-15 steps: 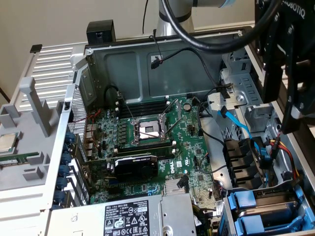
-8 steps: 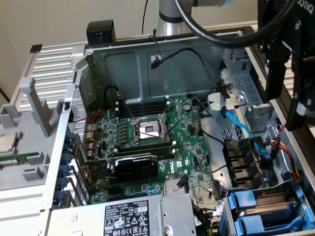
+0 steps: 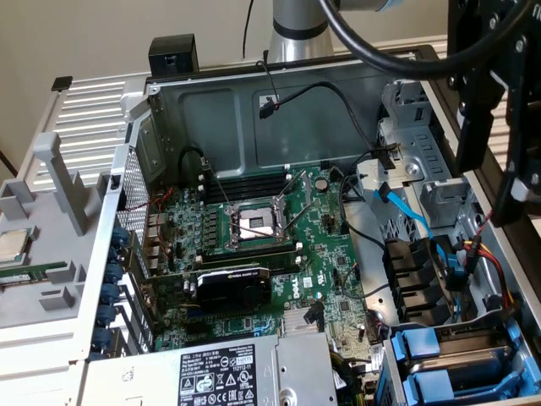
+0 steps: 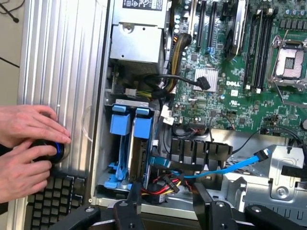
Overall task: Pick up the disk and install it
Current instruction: 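Insert the first disk wire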
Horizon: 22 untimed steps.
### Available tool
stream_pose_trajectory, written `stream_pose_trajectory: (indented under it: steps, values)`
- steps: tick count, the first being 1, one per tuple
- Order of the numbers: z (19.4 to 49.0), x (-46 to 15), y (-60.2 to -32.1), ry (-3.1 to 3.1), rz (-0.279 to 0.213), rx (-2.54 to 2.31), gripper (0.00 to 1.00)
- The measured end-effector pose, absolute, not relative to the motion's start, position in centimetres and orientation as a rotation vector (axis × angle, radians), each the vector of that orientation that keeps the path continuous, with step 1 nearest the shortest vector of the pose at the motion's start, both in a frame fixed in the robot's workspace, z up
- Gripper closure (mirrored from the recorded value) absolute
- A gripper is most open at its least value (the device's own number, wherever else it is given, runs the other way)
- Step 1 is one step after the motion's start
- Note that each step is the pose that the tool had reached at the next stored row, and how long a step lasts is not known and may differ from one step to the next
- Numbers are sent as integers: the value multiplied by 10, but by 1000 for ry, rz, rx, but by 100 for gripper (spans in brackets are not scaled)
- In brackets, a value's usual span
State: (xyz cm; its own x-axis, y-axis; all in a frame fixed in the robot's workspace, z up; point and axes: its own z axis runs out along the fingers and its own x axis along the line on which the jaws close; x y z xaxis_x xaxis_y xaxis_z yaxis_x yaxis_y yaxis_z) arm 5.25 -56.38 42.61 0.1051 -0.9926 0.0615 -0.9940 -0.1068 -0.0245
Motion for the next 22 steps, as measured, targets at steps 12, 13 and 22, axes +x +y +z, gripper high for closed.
stream_pose_trajectory:
  steps: [12, 13, 22]
  values:
    - [426, 60, -586, -2087, 9, 2322, 45]
    - [426, 61, -589, -2087, 1, 2322, 45]
    - [421, 66, -598, -2081, -52, 2329, 45]
